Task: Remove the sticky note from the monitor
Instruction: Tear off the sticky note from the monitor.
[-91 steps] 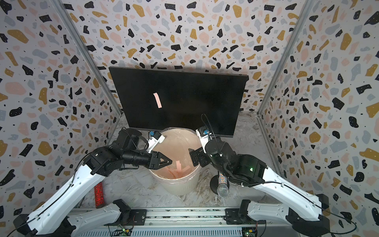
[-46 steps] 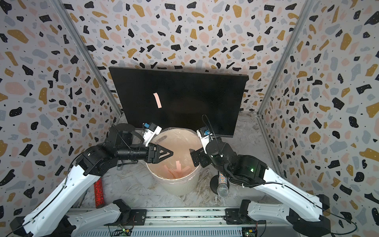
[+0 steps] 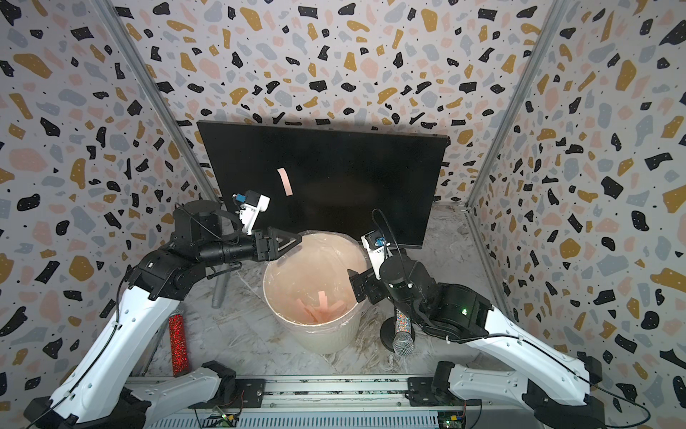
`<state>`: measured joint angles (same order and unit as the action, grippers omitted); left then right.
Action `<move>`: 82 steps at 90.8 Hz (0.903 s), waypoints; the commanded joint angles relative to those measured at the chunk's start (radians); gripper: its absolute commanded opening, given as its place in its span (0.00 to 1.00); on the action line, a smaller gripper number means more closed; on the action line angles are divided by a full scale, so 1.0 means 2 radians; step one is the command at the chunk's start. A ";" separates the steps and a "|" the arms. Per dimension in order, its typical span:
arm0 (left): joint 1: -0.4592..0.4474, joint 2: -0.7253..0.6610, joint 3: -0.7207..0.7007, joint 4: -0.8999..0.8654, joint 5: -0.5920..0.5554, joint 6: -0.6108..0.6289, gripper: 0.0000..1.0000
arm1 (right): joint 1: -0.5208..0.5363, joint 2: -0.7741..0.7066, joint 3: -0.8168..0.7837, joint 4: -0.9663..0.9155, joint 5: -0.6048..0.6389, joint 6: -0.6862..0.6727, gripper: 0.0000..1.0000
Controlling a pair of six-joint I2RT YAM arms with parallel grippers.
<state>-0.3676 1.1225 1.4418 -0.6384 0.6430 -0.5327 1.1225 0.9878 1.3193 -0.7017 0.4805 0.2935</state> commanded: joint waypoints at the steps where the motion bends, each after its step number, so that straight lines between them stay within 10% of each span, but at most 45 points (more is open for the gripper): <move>1: 0.036 0.009 0.002 0.061 0.051 -0.019 0.79 | 0.001 -0.012 -0.001 0.005 0.017 -0.014 1.00; 82: 0.120 0.138 -0.064 0.423 0.138 -0.240 0.90 | -0.002 -0.014 -0.015 0.006 0.032 -0.037 1.00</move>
<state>-0.1383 1.3853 1.3201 0.0387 0.8871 -0.9451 1.1213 0.9794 1.2869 -0.7013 0.5251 0.2253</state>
